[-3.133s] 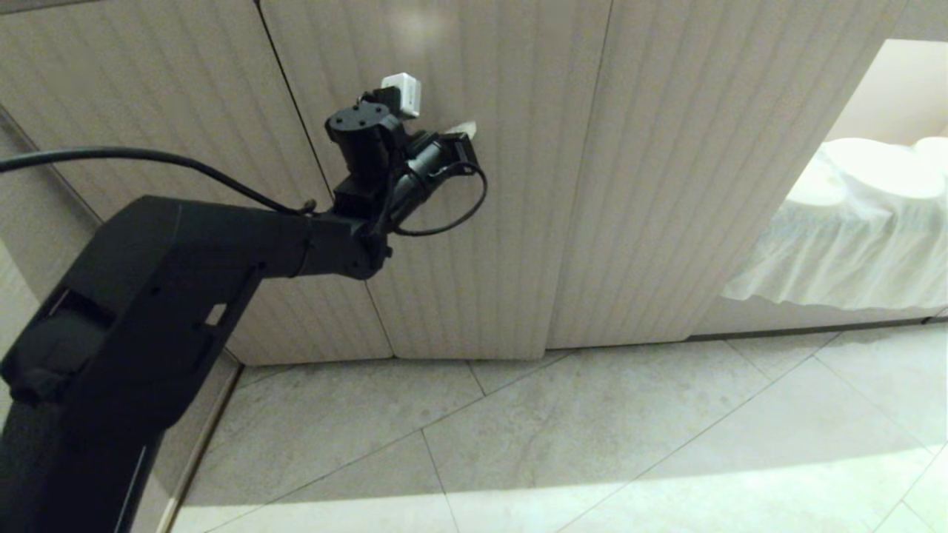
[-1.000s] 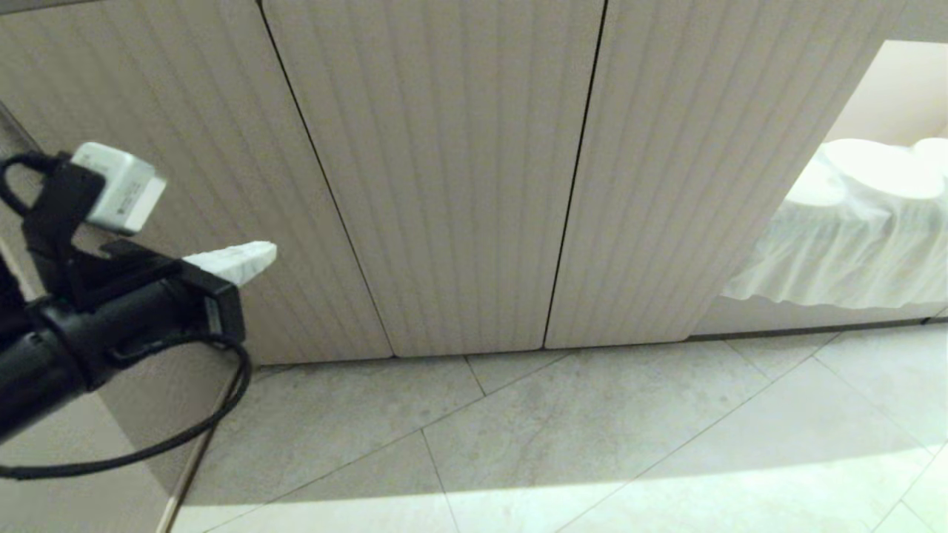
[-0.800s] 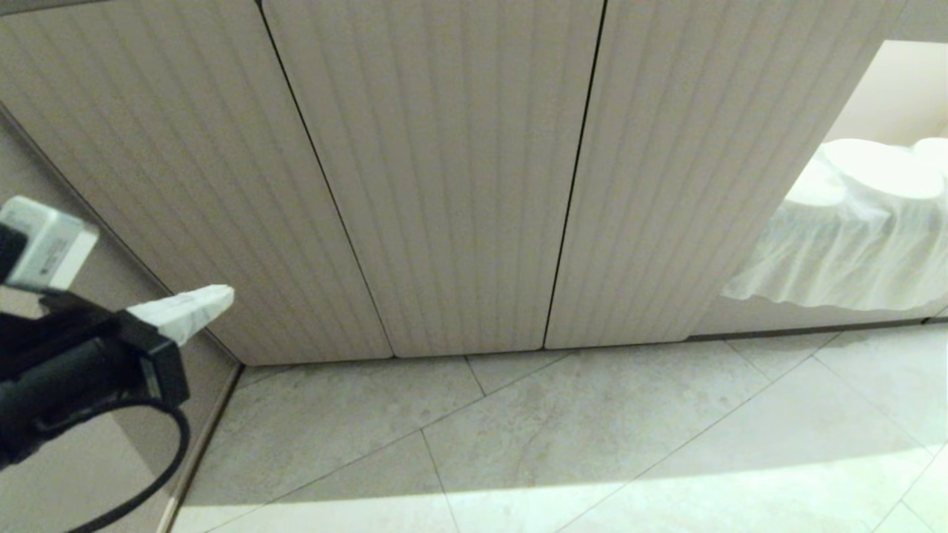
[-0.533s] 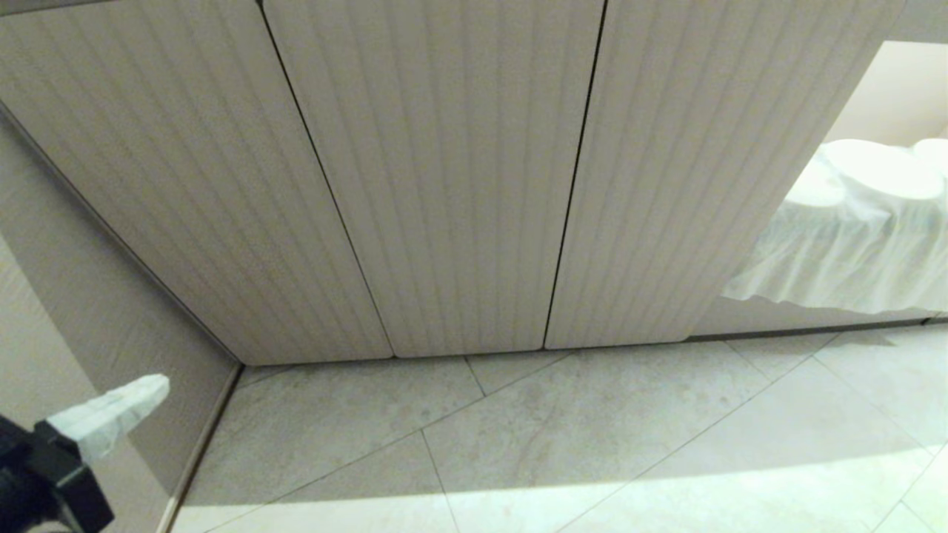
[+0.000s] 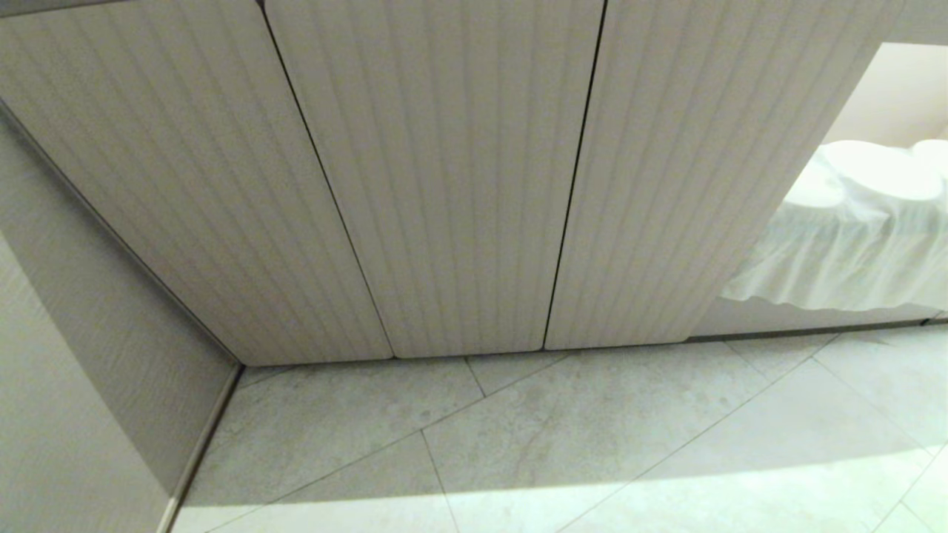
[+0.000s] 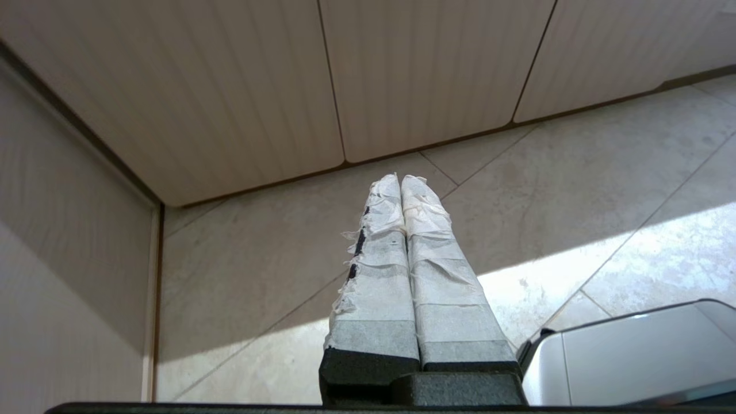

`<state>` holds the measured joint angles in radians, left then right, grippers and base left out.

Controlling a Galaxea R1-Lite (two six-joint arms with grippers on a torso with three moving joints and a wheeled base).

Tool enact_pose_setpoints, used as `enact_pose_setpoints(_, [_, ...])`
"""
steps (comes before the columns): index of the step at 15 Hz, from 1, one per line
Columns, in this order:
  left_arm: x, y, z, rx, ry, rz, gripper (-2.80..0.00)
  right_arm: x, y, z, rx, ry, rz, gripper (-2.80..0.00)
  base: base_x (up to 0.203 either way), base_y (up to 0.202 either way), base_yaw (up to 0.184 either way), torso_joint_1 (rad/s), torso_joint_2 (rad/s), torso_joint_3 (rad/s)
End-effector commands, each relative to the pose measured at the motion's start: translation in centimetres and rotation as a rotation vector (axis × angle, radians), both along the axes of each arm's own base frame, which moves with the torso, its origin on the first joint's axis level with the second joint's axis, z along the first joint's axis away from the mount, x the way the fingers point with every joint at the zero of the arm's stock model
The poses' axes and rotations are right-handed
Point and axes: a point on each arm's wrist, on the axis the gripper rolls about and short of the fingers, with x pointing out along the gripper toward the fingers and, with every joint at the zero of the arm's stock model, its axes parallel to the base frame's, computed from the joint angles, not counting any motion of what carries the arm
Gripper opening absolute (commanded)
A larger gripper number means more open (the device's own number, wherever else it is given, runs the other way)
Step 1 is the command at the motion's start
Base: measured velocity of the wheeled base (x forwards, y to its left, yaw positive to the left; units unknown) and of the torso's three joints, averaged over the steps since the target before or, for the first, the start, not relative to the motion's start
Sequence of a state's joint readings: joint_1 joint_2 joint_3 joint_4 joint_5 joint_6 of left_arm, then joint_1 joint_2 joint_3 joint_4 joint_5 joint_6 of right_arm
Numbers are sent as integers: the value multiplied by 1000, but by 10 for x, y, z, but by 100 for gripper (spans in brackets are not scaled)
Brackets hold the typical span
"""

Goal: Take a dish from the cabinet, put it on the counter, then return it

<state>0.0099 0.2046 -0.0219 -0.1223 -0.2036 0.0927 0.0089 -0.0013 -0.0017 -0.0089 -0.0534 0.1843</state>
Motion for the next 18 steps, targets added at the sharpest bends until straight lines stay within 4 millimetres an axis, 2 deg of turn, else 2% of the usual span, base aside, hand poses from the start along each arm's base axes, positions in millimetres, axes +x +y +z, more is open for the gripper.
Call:
enact_pose_setpoints(1, [-19, 1, -11, -3, -85, 37, -280, 0, 0, 0, 1, 1, 0, -280, 0, 0, 0, 0, 0, 0])
enact_pose_setpoints(3, [-17, 4, -20, 6, -55, 181, -280, 0, 0, 0, 1, 1, 0, -280, 0, 0, 0, 0, 0, 0])
enact_pose_setpoints(18, [-17, 4, -22, -37, -55, 177, -280, 0, 0, 0, -1, 1, 0, -280, 0, 0, 0, 0, 0, 0])
